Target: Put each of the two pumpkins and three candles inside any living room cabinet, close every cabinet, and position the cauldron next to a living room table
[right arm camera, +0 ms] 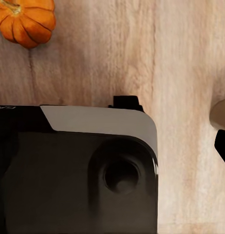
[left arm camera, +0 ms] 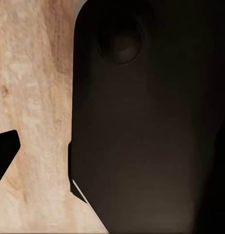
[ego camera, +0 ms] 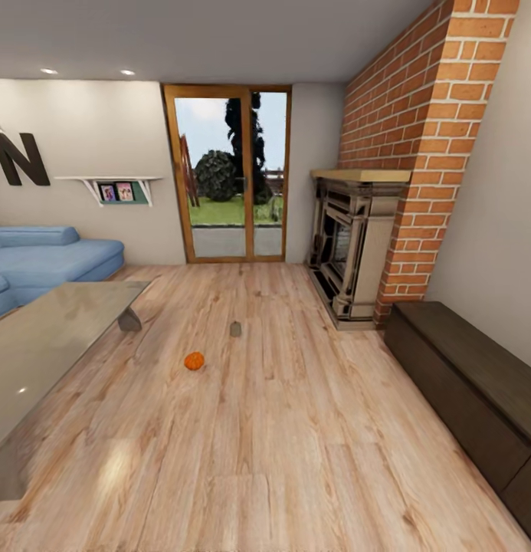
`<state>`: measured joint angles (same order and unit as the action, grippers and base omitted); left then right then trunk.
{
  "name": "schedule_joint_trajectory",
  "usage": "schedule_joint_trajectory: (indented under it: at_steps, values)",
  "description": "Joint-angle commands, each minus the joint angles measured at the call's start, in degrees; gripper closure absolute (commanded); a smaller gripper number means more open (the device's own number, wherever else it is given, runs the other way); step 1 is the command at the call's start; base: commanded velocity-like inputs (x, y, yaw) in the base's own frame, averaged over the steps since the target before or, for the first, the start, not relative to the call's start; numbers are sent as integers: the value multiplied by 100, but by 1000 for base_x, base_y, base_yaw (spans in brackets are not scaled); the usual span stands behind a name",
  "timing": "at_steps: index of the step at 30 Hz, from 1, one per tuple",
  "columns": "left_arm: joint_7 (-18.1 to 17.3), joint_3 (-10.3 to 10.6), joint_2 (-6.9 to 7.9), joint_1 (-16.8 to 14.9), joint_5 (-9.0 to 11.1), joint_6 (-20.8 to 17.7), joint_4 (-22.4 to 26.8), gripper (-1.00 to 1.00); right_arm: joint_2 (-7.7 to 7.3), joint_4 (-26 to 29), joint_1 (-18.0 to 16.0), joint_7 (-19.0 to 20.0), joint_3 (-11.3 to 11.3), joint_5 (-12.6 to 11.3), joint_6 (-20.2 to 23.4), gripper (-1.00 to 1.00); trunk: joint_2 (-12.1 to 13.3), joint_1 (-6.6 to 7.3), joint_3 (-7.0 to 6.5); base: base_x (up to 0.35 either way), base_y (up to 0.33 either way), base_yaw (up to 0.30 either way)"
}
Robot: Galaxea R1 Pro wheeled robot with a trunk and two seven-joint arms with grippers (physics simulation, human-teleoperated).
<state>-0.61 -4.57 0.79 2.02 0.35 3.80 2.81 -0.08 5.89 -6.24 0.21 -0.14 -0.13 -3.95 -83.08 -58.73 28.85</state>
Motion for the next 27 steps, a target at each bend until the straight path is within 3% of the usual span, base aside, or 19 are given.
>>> schedule_joint_trajectory:
  at_steps: [1, 27]
  values:
    - [1, 0, 0, 0, 0, -1, 0, -100, 0, -2, 0, 10, 2, 6, 1, -100, 0, 0, 9, 0, 0, 75]
    - [5, 7, 8, 0, -5, 0, -6, -100, -16, 5, 0, 39, 23, 39, -34, -100, 0, 0, 210, 0, 0, 57]
